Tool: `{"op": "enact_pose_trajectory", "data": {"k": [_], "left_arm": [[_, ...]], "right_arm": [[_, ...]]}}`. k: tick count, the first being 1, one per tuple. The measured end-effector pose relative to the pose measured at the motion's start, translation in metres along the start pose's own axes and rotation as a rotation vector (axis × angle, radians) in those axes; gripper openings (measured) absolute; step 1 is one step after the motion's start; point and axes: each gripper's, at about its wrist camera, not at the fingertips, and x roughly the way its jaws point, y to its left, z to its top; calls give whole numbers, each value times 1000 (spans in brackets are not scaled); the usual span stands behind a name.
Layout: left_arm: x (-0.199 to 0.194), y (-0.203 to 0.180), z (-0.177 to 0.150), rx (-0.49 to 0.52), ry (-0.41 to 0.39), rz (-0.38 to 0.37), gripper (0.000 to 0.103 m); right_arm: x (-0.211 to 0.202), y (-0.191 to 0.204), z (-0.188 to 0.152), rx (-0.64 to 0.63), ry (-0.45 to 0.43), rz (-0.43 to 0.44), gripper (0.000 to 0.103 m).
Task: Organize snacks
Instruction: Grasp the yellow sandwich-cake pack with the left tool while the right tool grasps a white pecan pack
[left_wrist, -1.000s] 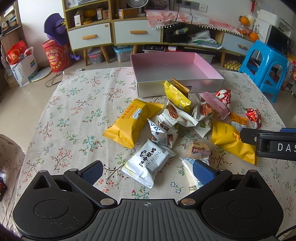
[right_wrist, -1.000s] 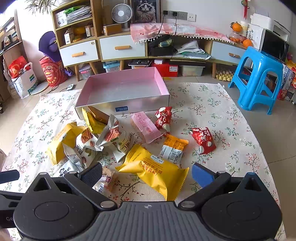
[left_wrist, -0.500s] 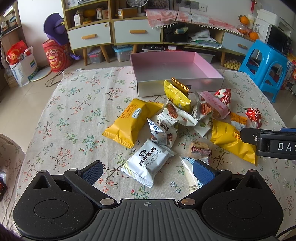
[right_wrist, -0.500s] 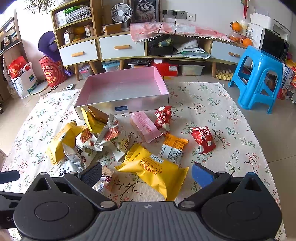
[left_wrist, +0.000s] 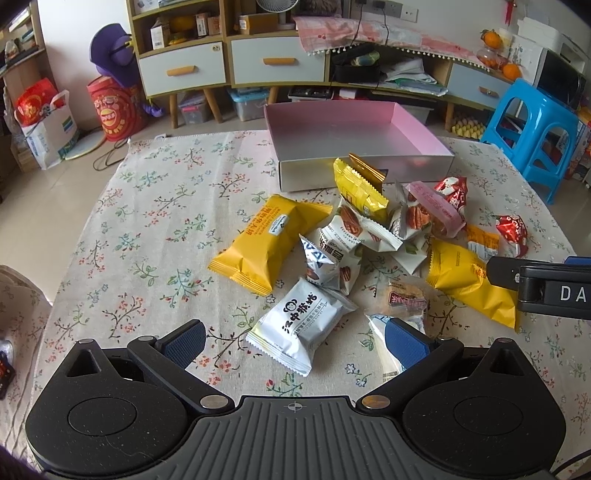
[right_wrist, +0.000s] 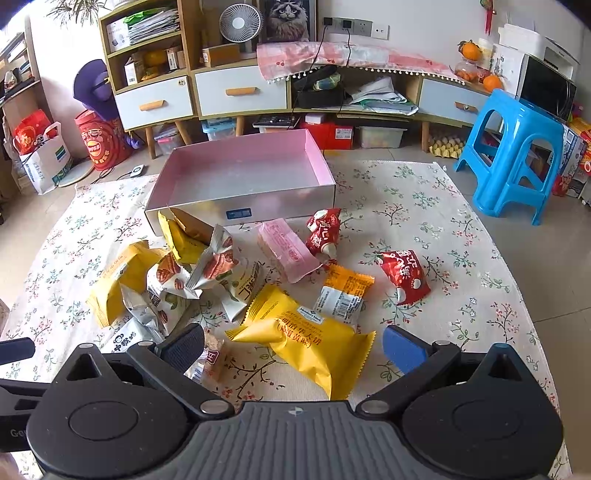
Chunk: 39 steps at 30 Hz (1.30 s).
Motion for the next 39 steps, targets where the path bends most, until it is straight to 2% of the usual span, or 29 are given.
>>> {"op": "enact_pose_trajectory", "data": {"k": [4, 7, 13, 18, 21, 22, 23, 26, 30, 35, 38, 39], "left_arm": [[-1, 11, 12, -26, -46, 9, 103], [-1, 16, 21, 0, -91, 9, 103], [13, 31, 44, 14, -27, -71, 103], [40, 47, 58, -20, 8, -158, 103], [60, 57, 64, -22, 13, -232, 102], [66, 60, 66, -20, 14, -247, 101], [70, 63, 68, -23, 8, -251, 101], [83, 71, 70, -44, 16, -271, 100], [99, 75, 70, -42, 41, -277, 96], [111, 69, 67, 1, 55, -292, 88], [115, 64, 66, 22, 61, -283, 78], [116, 63, 66, 23, 64, -281, 72]], "right_arm": [[-5, -3, 11, -37, -84, -9, 93], [-7, -6, 20, -59, -123, 24, 93], [7, -12, 50, -27, -9, 127, 93], [24, -11, 60, -35, -2, 227, 93], [49, -16, 56, -23, 25, 327, 82], [56, -18, 56, -26, 43, 345, 73], [61, -19, 55, -31, 49, 361, 69], [73, -23, 52, -43, 61, 384, 69], [84, -22, 46, -59, 86, 392, 65], [81, -14, 45, -133, 68, 434, 63], [81, -2, 43, -234, 65, 437, 63], [81, 2, 42, -270, 64, 430, 63]]}}
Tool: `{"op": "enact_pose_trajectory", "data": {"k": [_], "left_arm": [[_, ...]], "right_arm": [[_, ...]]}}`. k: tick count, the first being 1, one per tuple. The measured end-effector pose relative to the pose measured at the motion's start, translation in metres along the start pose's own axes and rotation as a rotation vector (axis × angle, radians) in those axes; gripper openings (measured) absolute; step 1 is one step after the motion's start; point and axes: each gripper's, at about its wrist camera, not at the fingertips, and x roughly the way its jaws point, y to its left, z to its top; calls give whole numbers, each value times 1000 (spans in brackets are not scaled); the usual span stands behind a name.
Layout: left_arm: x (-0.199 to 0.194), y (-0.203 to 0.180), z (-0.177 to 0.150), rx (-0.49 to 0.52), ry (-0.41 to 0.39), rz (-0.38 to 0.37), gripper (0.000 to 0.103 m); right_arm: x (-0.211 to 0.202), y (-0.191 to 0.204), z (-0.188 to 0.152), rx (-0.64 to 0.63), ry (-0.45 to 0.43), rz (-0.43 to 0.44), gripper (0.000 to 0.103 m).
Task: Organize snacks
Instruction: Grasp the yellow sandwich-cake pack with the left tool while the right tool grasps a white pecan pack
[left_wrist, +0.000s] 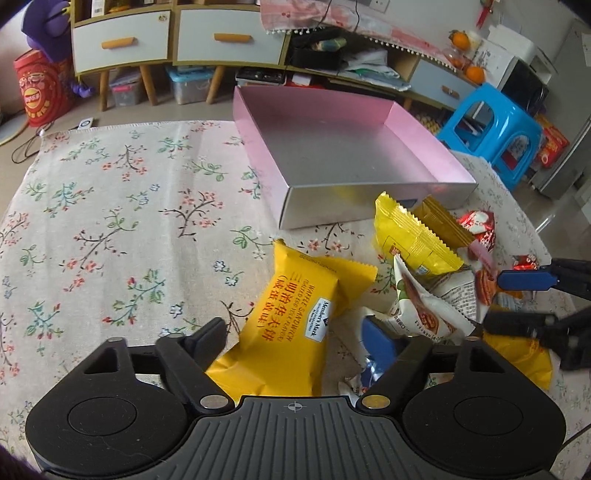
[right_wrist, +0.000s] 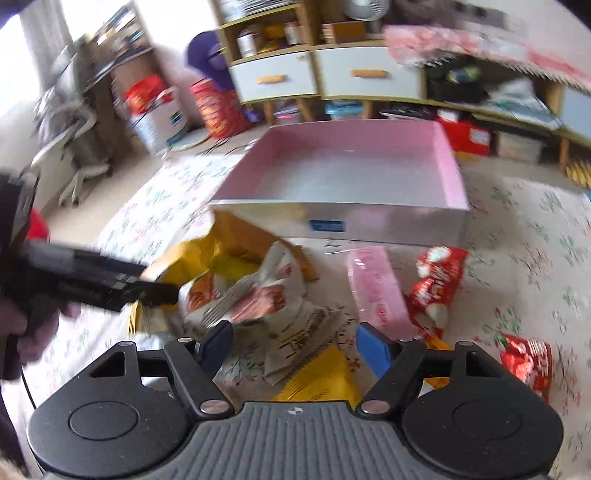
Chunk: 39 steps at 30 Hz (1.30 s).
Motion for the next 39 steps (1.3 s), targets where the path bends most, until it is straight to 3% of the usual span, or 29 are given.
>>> {"op": "enact_pose_trajectory", "data": {"k": [6, 12, 16, 17, 27, 28, 29, 31, 39], "left_arm": [[5, -4, 0, 7, 4, 36, 48], [3, -4, -1, -10, -9, 52, 45], [2, -7, 0, -22, -11, 65, 42], [1, -7, 1, -25, -10, 69, 41], [-14, -4, 5, -71, -37, 98, 40], [-14, -5, 4, -74, -35, 99, 40], [-14, -6, 4, -75, -32, 100, 40], [-12, -7, 3, -78, -27, 102, 40], [-4, -5, 3, -84, 0, 126, 40]], "right_arm": [[10, 9, 1, -90, -13, -70, 57], [15, 19, -3, -150, -50, -69, 48], [21, 20, -5, -156, -30, -95, 5], [20, 19, -5, -155, -27, -102, 0], [2, 20, 7, -109, -82, -108, 0], [3, 21, 5, -112, -82, -116, 3], [5, 22, 5, -120, -82, -128, 18], [9, 22, 6, -131, -93, -142, 36], [40, 18, 23, -152, -73, -148, 45]]}}
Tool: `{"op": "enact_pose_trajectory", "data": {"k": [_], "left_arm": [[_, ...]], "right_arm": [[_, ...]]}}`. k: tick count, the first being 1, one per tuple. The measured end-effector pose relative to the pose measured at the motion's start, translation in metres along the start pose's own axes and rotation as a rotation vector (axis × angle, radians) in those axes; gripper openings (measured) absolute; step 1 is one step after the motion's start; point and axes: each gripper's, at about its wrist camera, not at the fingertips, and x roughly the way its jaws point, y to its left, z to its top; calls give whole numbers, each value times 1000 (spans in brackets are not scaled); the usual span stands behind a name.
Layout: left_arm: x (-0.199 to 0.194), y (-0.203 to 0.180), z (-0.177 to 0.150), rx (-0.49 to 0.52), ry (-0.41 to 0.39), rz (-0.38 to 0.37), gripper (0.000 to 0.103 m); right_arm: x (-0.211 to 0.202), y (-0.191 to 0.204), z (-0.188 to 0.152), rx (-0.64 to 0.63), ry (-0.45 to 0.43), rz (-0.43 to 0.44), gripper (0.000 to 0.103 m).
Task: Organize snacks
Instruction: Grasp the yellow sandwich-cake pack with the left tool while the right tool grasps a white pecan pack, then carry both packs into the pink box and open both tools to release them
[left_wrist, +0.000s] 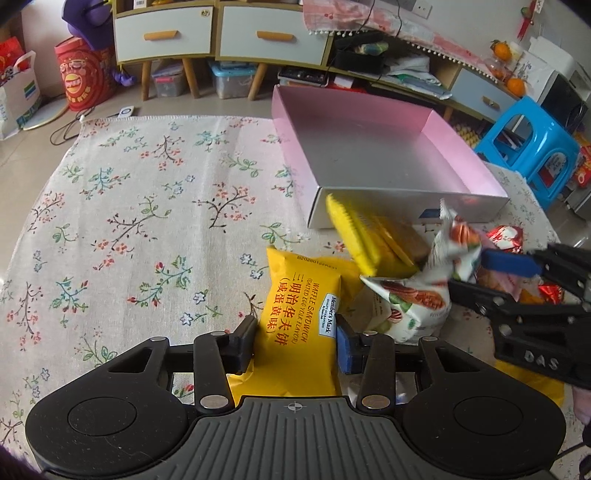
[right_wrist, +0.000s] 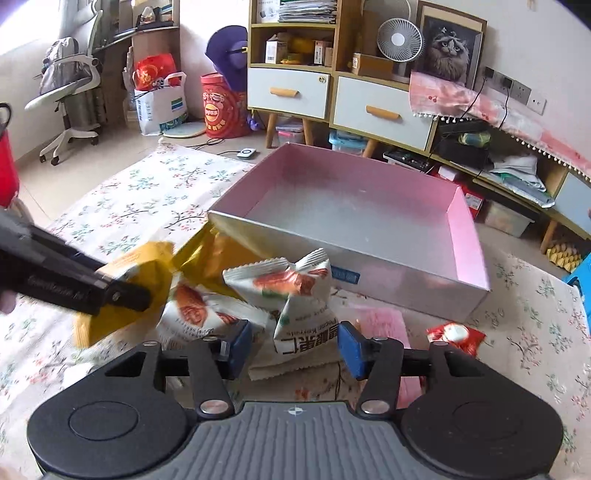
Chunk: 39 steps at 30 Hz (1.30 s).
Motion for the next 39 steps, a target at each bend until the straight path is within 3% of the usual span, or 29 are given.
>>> {"op": "enact_pose_trajectory", "data": {"k": [7, 10, 17, 29, 35, 39], "left_arm": [[3, 2, 0, -7, 7, 5, 40], [3, 1, 0, -9, 4, 9, 40], [-3, 4, 2, -21, -13, 25, 39], [-39, 0, 14, -40, -121, 44, 39], [-57, 0, 20, -35, -160, 101, 39], [-48, -2, 32, -57, -159, 83, 39]], "right_arm": [[21, -2, 0, 17, 24, 11, 47], [21, -3, -1, 30, 17, 15, 33], [6, -14, -1, 79, 6, 36, 23], [-28, -43, 18, 238, -129, 74, 23], [-24, -59, 19, 282, -144, 44, 23], [-16, -70, 25, 293, -158, 4, 23]]}}
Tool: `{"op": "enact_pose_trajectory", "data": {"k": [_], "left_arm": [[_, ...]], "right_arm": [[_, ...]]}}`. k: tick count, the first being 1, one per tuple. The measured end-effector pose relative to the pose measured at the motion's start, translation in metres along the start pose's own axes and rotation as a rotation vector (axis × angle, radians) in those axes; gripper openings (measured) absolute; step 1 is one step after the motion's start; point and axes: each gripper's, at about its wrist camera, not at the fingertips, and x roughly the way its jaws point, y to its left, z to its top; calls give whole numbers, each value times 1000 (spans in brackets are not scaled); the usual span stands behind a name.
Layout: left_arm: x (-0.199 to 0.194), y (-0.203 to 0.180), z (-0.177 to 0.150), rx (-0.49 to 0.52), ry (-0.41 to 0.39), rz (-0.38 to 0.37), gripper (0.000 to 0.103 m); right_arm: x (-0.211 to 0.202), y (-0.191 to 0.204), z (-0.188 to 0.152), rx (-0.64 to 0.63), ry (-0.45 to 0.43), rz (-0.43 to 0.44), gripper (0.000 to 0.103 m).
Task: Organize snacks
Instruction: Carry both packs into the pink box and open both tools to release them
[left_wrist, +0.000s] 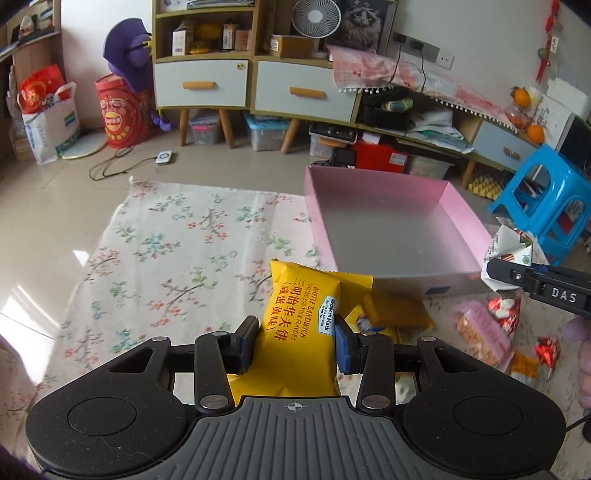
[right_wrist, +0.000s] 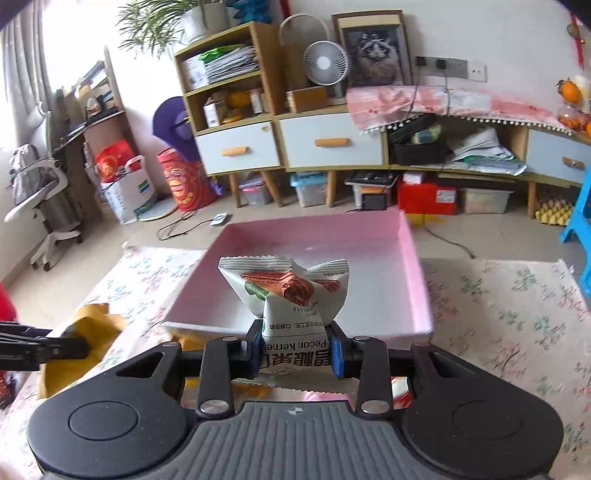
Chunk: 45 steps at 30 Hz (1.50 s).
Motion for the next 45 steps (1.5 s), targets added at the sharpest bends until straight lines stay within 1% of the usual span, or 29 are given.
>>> {"op": "enact_pose_trajectory", "data": {"k": [2, 6, 8, 10, 13, 16, 18, 20, 22, 25, 28, 31, 35, 37, 39, 41, 42, 43, 44, 45], "left_arm": [[9, -6, 9, -14, 3, -22, 39], [30, -29, 34, -20, -23, -70, 39], [43, -43, 45, -9, -31, -89, 39], [59, -58, 54, 17, -40, -97, 39], [84, -74, 58, 47, -53, -81, 39], [106, -83, 56, 57, -40, -53, 39], [117, -85, 53, 64, -37, -33, 39], [124, -82, 49, 47, -27, -28, 39], [125, -75, 46, 21, -30, -45, 39], [124, -69, 43, 18, -24, -55, 40], [123, -64, 42, 17, 0, -46, 41], [122, -58, 41, 3, 23, -57, 41], [120, -58, 39, 34, 38, -48, 42], [119, -59, 38, 49, 46, -40, 42], [118, -60, 37, 74, 48, -43, 44], [114, -61, 36, 89, 35, -54, 45], [110, -60, 35, 90, 27, -63, 48], [106, -59, 35, 89, 17, -74, 53], [101, -59, 35, 86, 8, -86, 55], [97, -59, 35, 83, 2, -97, 59]], "right_arm": [[5, -4, 4, 15, -17, -6, 23], [19, -13, 12, 30, -48, -7, 23], [27, -19, 12, 43, -52, 3, 23], [34, -21, 10, 25, -39, -5, 23], [44, -24, 8, -12, -17, -40, 23], [51, -33, 6, 10, 11, -48, 23], [56, -35, 3, 8, 45, -56, 23], [61, -35, 0, -3, 90, -75, 23], [64, -36, -2, 4, 127, -94, 23], [63, -35, 0, 39, 177, -99, 23], [60, -33, 1, 58, 213, -105, 23], [58, -28, 0, 51, 251, -106, 24], [56, -23, 1, 51, 298, -95, 24], [54, -23, 0, 59, 309, -87, 25], [52, -23, 0, 65, 301, -83, 29], [46, -24, 0, 79, 285, -83, 31], [43, -25, 1, 88, 284, -78, 34], [40, -26, 2, 99, 280, -75, 39], [34, -27, 4, 109, 270, -75, 45], [29, -27, 5, 116, 260, -78, 47]]}}
